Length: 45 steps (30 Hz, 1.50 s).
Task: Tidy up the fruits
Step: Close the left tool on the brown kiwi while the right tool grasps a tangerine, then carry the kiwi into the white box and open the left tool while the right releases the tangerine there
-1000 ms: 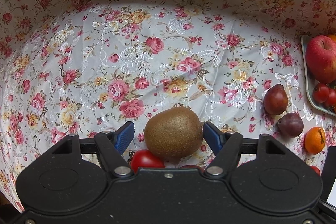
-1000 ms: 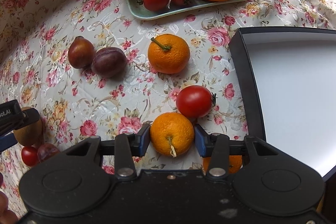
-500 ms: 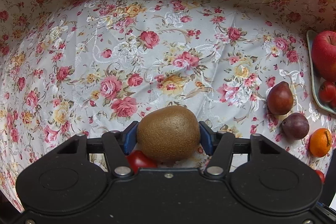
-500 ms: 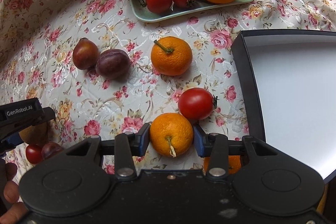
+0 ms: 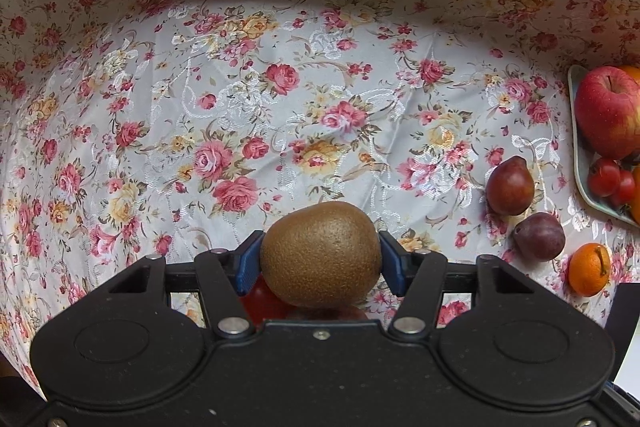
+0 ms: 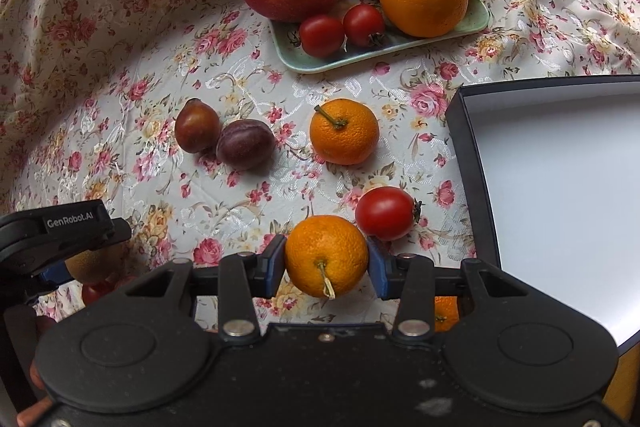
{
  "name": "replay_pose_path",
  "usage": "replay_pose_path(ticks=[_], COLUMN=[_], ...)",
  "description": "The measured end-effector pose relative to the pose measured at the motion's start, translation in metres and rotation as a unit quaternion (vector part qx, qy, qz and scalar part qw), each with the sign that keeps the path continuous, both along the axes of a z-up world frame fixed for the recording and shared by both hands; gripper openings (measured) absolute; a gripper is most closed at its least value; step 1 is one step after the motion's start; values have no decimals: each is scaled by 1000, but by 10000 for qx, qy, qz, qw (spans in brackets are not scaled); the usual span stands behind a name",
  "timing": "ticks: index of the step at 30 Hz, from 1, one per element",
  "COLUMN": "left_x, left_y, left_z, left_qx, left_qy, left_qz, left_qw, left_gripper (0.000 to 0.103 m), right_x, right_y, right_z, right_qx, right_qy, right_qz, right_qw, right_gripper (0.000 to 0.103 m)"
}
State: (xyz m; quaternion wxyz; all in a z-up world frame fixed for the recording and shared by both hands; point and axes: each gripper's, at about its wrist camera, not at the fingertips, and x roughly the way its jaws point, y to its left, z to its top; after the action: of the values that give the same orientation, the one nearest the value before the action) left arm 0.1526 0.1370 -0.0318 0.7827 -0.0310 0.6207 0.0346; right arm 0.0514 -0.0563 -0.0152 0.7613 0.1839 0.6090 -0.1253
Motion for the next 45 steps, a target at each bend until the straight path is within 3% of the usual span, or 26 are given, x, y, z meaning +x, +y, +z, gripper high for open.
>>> replay_pose_path(ticks=[8,28,37,45], left_x=[-20,-76,-99,-120], left_y=[-17,-74,-126,-183], left_z=[25,47,60,64], left_qx=[-4,-136,-304,-452], left_qy=[-241,-471,-610,-700], left_qz=[-132,-868,-1381,-1950], left_qw=[9996,9950,9881,9773], left_gripper=[63,63,63,63], right_x=[-17,-79,-99,-122], right_y=[-8,-59,-102,-167], right_z=[14,40,43,37], right_qx=[12,-77,-237,-449], right_qy=[-146,-421,-437,-366], right_qz=[-47,-663,-1178,-1845], right_qw=[9999,9969,9918,9811], right_gripper=[45,45,45,44])
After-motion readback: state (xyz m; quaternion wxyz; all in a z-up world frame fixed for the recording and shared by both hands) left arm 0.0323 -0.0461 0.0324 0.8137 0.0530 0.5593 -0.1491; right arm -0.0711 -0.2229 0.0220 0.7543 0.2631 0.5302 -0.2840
